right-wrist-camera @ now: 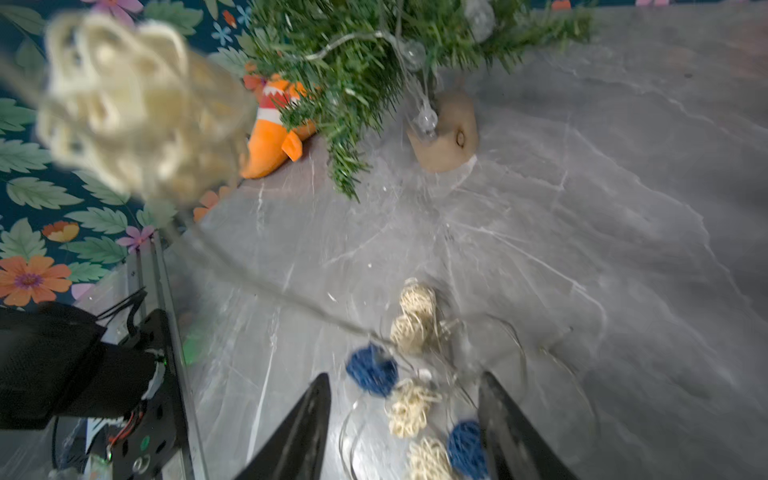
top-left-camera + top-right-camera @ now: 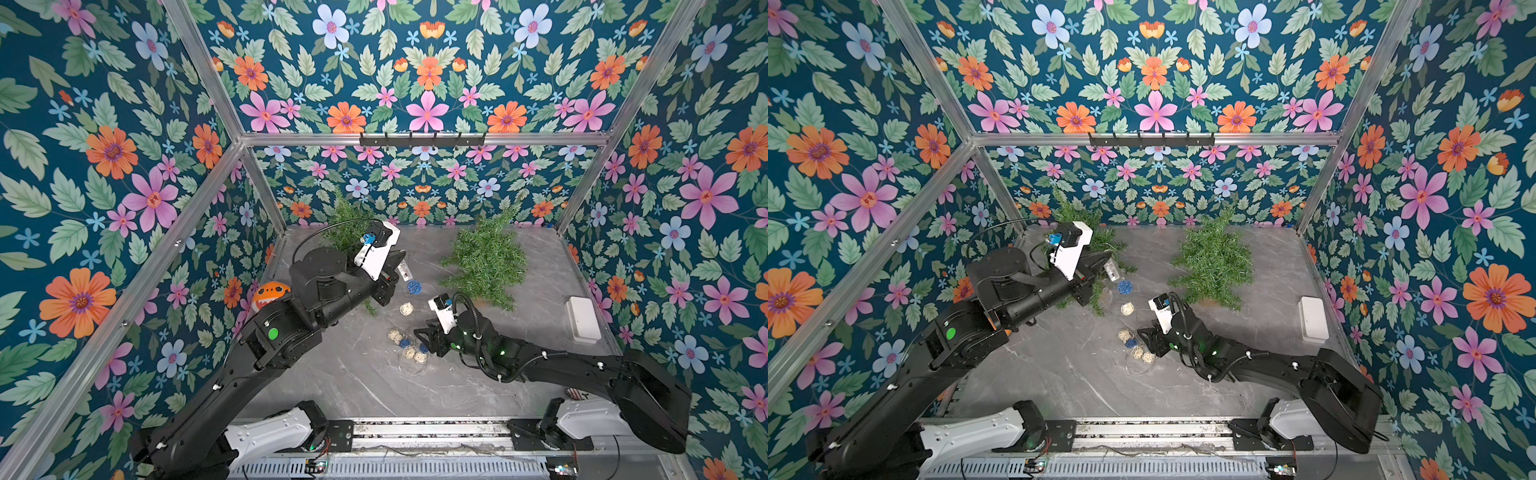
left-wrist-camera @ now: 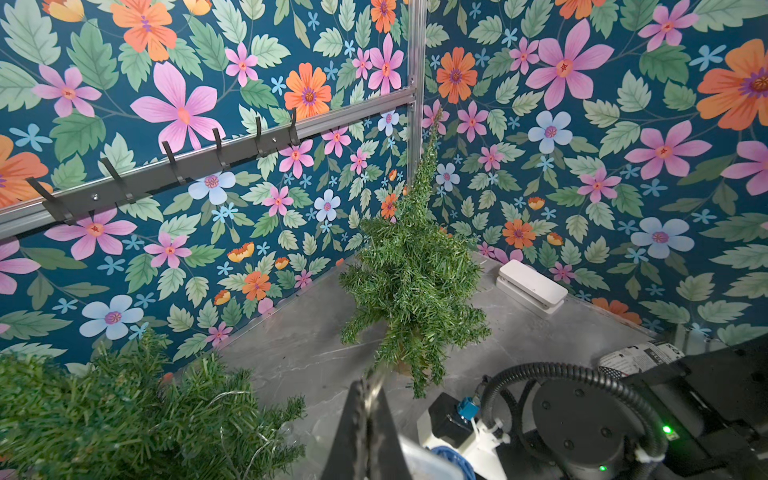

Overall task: Wrap string light around the christmas tree
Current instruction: Pick up the light string from the center of the board.

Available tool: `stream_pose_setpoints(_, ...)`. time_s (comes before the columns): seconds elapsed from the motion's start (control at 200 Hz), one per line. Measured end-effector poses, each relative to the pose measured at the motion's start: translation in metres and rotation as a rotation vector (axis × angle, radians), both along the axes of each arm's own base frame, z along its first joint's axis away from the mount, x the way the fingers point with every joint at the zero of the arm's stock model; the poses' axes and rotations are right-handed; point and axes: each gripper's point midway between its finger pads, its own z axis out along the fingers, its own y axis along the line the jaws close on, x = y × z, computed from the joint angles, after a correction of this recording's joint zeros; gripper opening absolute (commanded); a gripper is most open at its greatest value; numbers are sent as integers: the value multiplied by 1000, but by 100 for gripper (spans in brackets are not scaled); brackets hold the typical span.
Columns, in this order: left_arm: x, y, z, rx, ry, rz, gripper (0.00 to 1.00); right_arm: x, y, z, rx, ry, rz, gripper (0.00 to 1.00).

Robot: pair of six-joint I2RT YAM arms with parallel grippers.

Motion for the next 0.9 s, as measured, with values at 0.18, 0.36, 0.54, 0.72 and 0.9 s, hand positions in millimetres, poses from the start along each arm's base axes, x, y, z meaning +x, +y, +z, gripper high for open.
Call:
stream_pose_setpoints(0.18,2,-1,-1,21,-7,2,0,5,26,-7,40,-41,29,53)
stream_pose_setpoints(0.36,4,2,-1,32,-11,18,0,26,41,-16,67,-81,-25,31)
stream_pose_setpoints(0.54,7,8,2,47,-29,55,0,29,40,-15,85,-74,-45,0)
stream_pose_setpoints(0.72,13,28,6,70,-67,153,0,12,13,109,181,-157,-6,0)
stream_pose_setpoints(0.9,17,36,11,77,-103,196,0,-37,-13,234,192,-215,155,0)
